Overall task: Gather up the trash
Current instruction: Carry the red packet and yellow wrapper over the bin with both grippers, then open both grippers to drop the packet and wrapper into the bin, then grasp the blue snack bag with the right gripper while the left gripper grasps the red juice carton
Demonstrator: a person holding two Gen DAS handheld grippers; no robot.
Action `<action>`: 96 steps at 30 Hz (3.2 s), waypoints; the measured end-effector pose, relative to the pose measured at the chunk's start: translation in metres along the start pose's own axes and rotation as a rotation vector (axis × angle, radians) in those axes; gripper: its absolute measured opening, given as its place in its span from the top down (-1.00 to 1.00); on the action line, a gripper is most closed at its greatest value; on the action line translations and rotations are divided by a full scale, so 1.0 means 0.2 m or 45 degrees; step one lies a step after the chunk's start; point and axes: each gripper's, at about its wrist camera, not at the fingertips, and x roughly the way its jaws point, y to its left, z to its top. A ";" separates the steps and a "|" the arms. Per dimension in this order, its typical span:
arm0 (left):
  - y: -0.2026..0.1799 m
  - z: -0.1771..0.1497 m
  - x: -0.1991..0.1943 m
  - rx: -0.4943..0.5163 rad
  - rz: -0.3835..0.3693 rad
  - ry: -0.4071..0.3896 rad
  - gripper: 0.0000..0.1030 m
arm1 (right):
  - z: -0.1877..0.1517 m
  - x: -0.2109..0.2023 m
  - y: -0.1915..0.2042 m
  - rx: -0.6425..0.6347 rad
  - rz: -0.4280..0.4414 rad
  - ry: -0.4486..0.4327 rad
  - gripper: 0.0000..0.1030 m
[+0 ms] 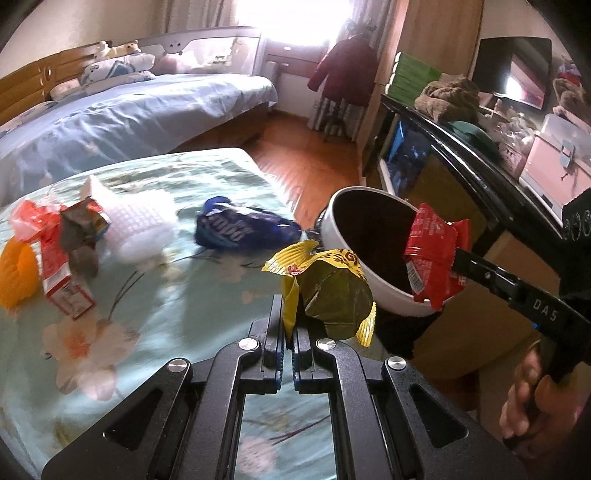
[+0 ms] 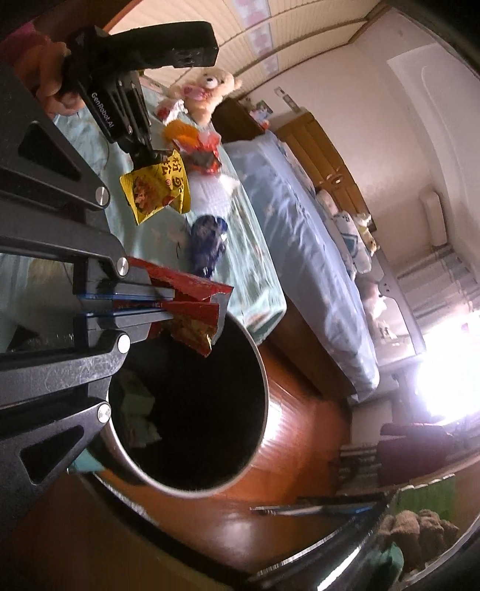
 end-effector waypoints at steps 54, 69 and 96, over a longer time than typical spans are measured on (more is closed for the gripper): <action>-0.35 0.22 0.35 0.137 -0.035 0.063 -0.03 | 0.06 0.14 -0.33 0.043 -0.229 0.060 -0.01; 0.08 -0.02 0.08 -0.118 0.135 0.005 -0.18 | 0.05 0.13 -0.11 -0.018 -0.127 0.034 -0.40; 0.66 -0.17 -0.15 -0.418 0.416 -0.028 -0.39 | 0.05 0.48 0.43 -0.332 0.159 0.185 -0.73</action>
